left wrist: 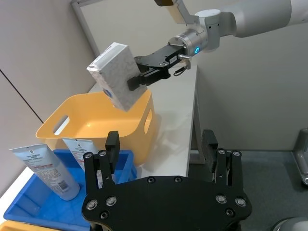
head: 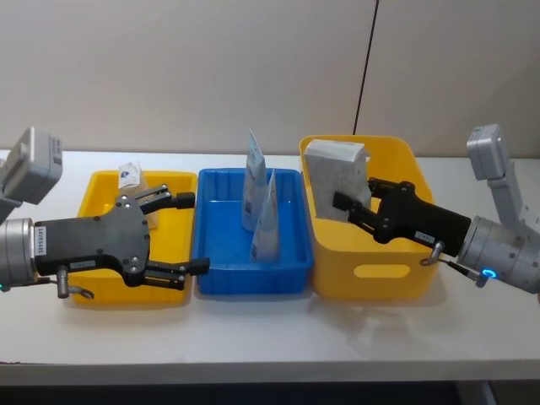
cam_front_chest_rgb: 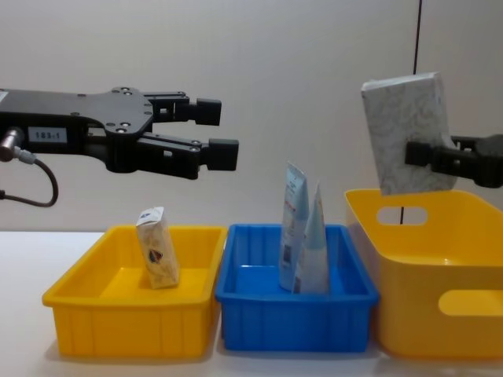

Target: Bimanual collaborative sorting of washing and personal care products

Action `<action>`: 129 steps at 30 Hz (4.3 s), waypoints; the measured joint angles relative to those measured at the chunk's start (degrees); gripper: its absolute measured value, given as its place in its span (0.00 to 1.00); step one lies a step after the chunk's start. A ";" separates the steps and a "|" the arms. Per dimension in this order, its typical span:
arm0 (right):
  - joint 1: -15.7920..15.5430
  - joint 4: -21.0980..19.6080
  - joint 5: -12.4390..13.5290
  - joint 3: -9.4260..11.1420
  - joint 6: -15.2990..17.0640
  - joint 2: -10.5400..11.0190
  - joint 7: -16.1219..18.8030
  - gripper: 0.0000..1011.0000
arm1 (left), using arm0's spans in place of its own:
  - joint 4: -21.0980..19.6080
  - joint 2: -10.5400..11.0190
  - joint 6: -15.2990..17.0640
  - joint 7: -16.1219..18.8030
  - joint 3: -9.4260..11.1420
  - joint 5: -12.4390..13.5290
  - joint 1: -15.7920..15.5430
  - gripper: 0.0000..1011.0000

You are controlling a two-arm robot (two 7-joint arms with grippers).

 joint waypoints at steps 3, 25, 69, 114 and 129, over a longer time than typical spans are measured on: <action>-0.79 -0.56 -0.49 0.57 0.25 -0.11 -2.95 0.34 | 0.00 0.00 0.00 0.00 0.00 0.00 0.00 0.99; -3.03 -1.71 -3.06 3.32 0.99 -1.34 -13.36 0.34 | 0.00 0.00 0.00 0.00 0.00 0.00 0.00 0.99; 5.15 14.23 -13.69 1.32 0.38 -8.08 -22.60 0.34 | 0.00 0.00 0.00 0.00 0.00 0.00 0.00 0.99; 4.34 12.52 -15.76 3.49 1.76 -10.67 -25.88 0.99 | 0.00 0.00 0.00 0.00 0.00 0.00 0.00 0.99; -4.05 -3.06 -12.91 5.47 6.94 -8.06 -25.83 0.99 | 0.00 0.00 0.00 0.00 0.00 0.00 0.00 0.99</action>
